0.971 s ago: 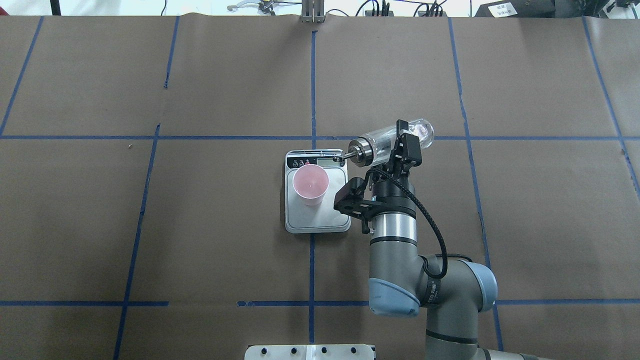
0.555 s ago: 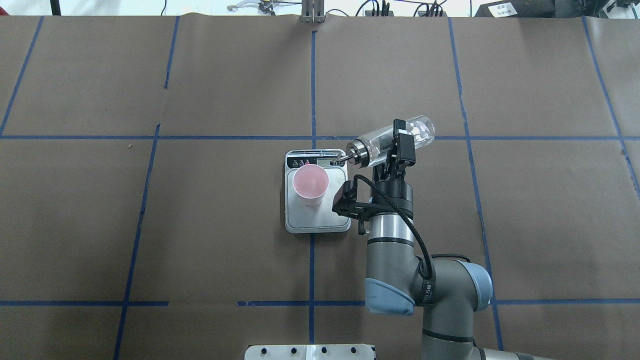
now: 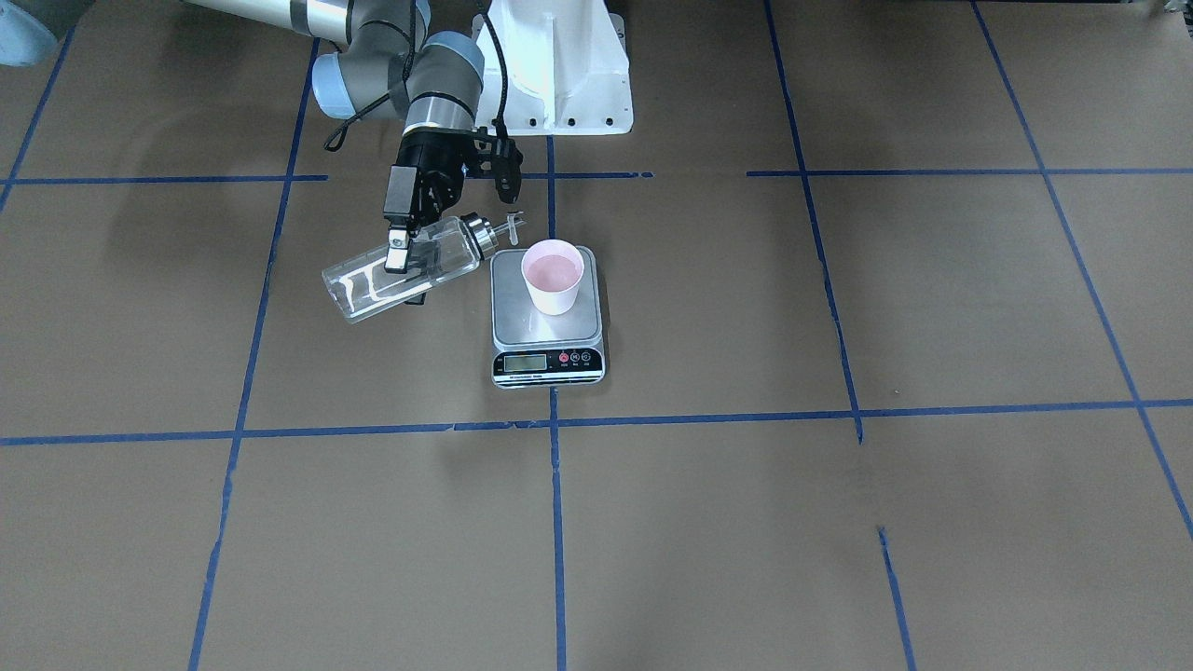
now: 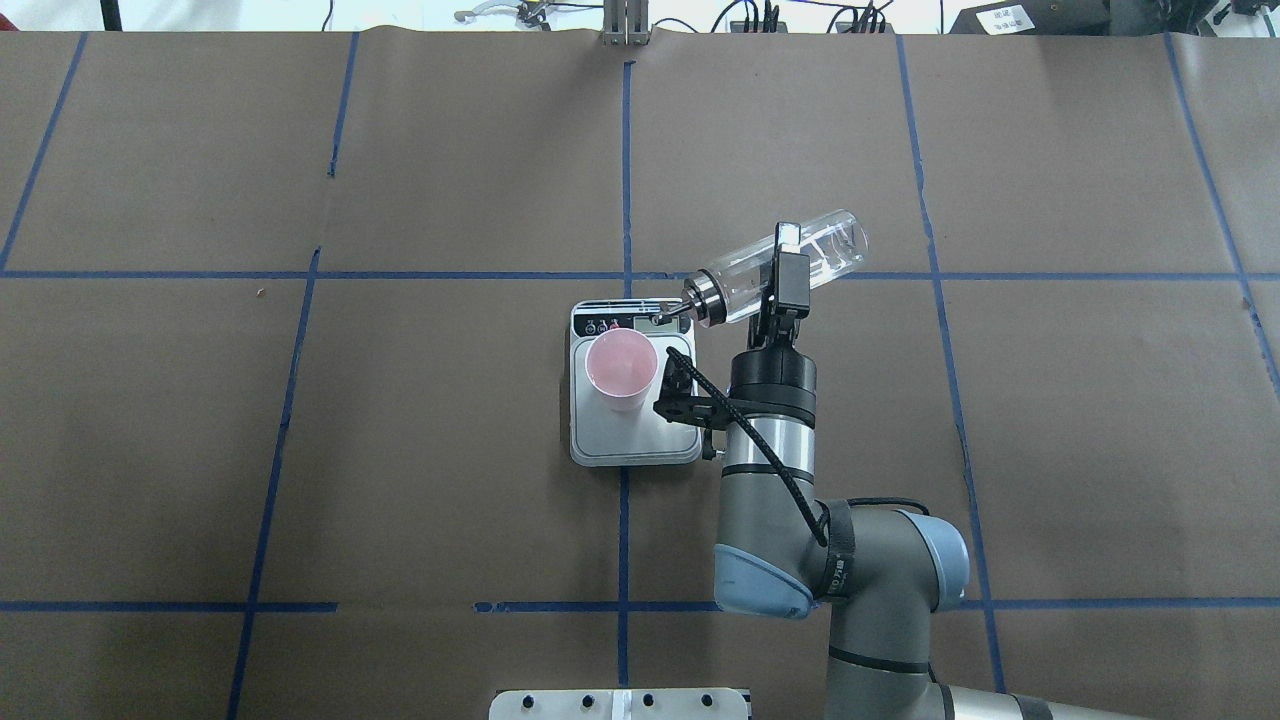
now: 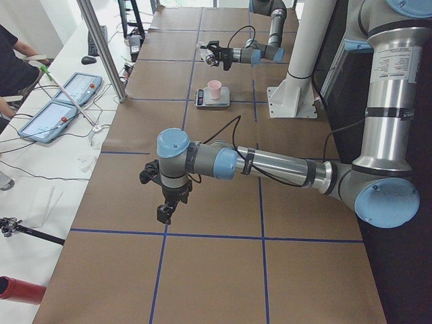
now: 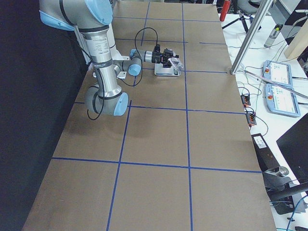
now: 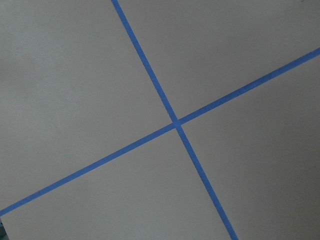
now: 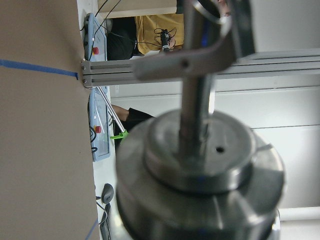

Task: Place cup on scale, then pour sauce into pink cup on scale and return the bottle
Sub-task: 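Tilt the bottle spout down into the pink cup with the right gripper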

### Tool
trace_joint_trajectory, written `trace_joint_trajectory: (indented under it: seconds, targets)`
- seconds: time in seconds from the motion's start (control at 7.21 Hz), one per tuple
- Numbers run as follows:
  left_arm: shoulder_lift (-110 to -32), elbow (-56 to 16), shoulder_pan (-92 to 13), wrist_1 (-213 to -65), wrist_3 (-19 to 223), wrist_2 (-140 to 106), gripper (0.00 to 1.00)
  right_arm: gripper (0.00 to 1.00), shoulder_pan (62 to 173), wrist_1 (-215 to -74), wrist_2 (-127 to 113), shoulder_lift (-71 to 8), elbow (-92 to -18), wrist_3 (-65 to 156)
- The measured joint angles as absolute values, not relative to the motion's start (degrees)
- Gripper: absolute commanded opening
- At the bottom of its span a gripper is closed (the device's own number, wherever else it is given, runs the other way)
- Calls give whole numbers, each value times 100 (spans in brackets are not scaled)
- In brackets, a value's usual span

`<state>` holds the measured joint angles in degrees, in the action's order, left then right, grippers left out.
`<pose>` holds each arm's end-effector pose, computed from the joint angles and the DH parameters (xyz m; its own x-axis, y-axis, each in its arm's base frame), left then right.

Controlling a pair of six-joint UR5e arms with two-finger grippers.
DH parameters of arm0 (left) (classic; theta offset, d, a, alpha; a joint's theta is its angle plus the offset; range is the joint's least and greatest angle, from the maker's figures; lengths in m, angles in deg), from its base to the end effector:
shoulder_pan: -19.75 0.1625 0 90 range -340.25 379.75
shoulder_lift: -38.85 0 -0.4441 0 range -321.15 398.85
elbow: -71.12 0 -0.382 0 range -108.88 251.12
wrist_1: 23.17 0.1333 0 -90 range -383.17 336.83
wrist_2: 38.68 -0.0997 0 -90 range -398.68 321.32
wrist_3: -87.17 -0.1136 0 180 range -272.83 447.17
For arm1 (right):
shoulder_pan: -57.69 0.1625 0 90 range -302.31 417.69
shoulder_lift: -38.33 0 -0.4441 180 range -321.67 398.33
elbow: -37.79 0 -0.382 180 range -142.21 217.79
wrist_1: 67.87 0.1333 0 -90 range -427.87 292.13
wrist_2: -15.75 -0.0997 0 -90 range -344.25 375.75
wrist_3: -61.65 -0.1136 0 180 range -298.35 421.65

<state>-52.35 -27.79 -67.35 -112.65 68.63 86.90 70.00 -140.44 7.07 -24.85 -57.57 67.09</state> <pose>-0.0419 -0.5018 0.6139 0.7496 0.4439 -0.4910 -0.3040 0.8898 0.3404 -0.5352 -0.3682 0.2906 0.7043 -0.0001 -0.7099 0.7030 0.1388 0.6975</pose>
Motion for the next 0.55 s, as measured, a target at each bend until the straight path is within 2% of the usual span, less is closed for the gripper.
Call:
trace_joint_trajectory:
  seconds: [0.55]
  targets:
    - [-5282, -2744, -6737, -11262, 6863, 8683, 100, 0, 7033, -14547, 733, -2269, -5628, 7192]
